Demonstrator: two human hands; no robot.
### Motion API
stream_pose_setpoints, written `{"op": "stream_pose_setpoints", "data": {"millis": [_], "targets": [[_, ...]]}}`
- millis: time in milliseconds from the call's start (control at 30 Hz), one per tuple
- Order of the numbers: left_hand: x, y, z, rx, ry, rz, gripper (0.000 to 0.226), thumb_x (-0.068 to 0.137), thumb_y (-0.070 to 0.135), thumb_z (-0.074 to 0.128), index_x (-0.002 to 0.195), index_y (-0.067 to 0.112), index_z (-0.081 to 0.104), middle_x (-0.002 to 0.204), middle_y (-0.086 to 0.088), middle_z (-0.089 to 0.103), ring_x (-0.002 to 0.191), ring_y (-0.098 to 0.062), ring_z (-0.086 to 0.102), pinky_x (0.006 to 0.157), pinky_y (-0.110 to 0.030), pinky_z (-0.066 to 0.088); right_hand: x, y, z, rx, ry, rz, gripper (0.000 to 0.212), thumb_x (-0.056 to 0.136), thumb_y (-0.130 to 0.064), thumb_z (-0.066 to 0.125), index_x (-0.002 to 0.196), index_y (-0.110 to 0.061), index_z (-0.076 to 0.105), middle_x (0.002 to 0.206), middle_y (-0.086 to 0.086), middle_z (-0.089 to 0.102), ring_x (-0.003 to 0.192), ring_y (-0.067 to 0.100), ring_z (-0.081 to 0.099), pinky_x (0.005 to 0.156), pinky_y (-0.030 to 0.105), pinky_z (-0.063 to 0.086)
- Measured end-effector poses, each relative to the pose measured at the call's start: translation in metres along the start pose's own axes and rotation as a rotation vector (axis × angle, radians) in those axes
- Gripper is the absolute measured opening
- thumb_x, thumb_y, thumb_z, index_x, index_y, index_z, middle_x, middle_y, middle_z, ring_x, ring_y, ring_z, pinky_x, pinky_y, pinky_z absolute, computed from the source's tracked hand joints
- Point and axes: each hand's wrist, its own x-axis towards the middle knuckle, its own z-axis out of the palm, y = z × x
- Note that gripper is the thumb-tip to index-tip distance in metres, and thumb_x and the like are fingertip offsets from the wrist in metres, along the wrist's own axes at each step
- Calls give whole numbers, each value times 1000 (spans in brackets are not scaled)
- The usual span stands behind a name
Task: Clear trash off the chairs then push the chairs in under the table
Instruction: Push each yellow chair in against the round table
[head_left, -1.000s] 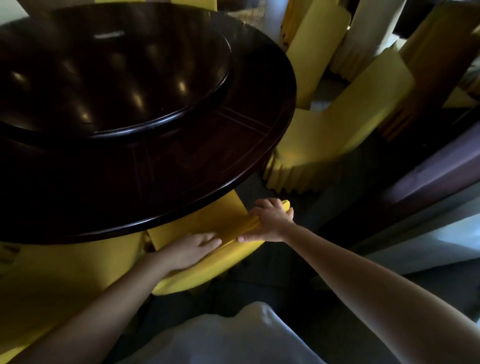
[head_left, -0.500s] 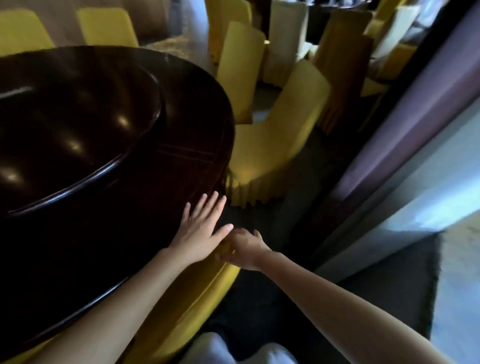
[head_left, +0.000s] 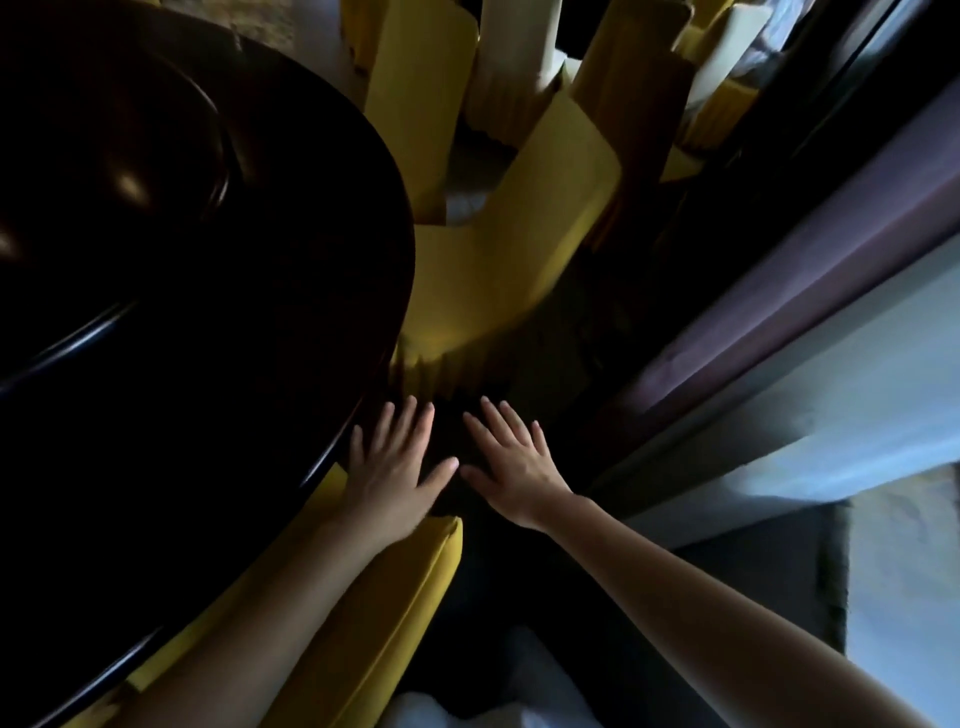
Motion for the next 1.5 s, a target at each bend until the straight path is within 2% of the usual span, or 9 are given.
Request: {"op": "stream_pose_setpoints", "data": {"millis": [233, 467, 767, 1001, 1167, 1367, 1501], "targets": [[50, 29, 17, -56, 9, -88, 71, 90, 64, 16, 147, 31, -9, 158, 5, -11, 143, -15, -16, 113, -45, -12, 49, 49, -18, -4, -7, -82, 66, 95, -50, 38, 151, -31, 7, 160, -5, -7, 146, 18, -13, 115, 48, -4], [120, 83, 26, -54, -28, -139, 72, 88, 67, 11, 147, 32, -10, 158, 6, -14, 143, -15, -19, 113, -49, -10, 86, 133, -45, 5, -31, -95, 67, 95, -56, 34, 150, -35, 2, 159, -7, -12, 144, 15, -19, 116, 50, -5], [206, 145, 16, 8, -53, -104, 71, 90, 64, 14, 148, 30, -8, 159, 4, -12, 144, -17, -17, 114, -51, -9, 123, 208, -81, 104, 16, -98, 69, 93, -59, 32, 150, -34, 2, 159, -6, -14, 143, 13, -20, 114, 48, -7], [251, 154, 14, -9, -42, -108, 72, 89, 66, 13, 148, 31, -10, 157, 6, -18, 142, -15, -23, 113, -49, -13, 168, 236, -85, 124, -26, -90, 71, 93, -62, 30, 150, -32, 2, 159, -4, -14, 145, 17, -17, 116, 51, -3], [296, 149, 8, -24, -41, -113, 71, 90, 65, 15, 148, 32, -8, 157, 7, -18, 142, -15, -23, 112, -50, -15, 208, 259, -98, 149, 27, -10, 71, 93, -60, 33, 151, -30, 4, 160, -4, -11, 146, 17, -13, 115, 49, 0], [396, 171, 2, -59, -94, -52, 73, 91, 65, 16, 148, 29, -11, 157, 5, -20, 142, -16, -24, 112, -47, -16, 273, 320, -135, 186, 137, 114, 72, 94, -56, 37, 151, -29, 5, 160, -2, -10, 146, 17, -13, 116, 46, 0], [476, 190, -10, -89, -91, 9, 73, 92, 63, 22, 149, 28, -7, 159, 2, -10, 144, -19, -15, 113, -49, -11, 313, 361, -164, 211, 229, 207, 71, 94, -54, 39, 151, -31, 2, 160, -7, -6, 146, 15, -9, 117, 45, 4]]}}
